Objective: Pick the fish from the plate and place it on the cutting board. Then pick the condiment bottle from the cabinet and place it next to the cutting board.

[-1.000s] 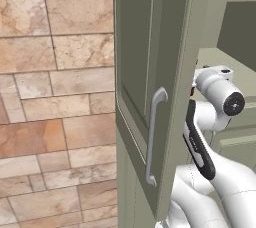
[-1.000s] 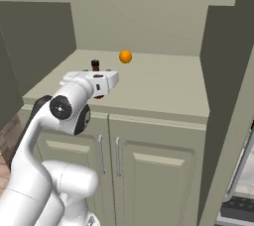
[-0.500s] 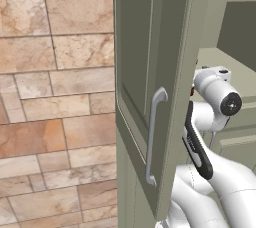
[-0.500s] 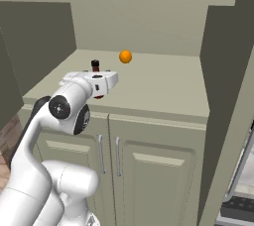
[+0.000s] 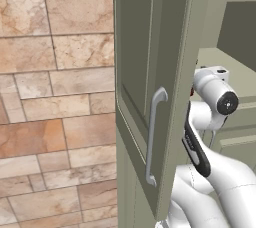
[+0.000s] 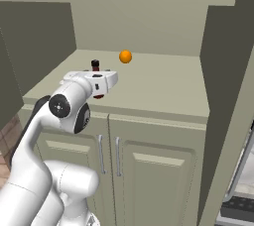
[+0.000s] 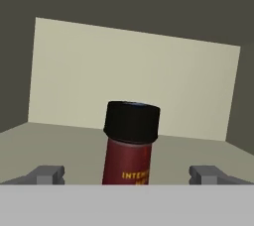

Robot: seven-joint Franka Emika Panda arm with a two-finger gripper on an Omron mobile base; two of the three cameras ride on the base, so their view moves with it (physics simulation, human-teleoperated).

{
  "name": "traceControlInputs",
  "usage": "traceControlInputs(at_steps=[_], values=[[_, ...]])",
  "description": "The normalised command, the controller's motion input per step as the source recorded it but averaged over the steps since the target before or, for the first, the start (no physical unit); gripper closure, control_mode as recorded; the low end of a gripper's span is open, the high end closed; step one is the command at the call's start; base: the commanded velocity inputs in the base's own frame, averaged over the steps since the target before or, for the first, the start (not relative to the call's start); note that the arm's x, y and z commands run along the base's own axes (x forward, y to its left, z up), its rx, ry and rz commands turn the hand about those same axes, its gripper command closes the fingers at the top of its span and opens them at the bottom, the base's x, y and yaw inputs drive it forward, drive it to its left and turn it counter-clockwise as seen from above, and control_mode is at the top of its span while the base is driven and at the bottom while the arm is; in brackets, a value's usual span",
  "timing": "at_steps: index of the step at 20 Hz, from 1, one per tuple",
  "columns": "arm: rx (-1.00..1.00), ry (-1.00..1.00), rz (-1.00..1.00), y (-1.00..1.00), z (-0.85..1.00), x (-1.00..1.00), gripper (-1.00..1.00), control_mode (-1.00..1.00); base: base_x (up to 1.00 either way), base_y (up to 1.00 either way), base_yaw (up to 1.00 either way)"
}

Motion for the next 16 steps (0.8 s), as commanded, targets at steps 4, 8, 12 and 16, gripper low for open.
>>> traceControlInputs(at_steps=[4,8,12,16], values=[[0.00,0.00,-0.01,0.00,-0.01,0.05,1.00,-1.00,0.00,0.00,0.00],[0.00,0.00,-0.01,0.00,0.00,0.02,1.00,-1.00,0.00,0.00,0.00],[0.00,0.00,0.00,0.00,0.00,0.00,1.00,-1.00,0.00,0.00,0.00],[0.00,0.00,0.00,-0.01,0.00,0.00,1.00,-1.00,0.00,0.00,0.00]])
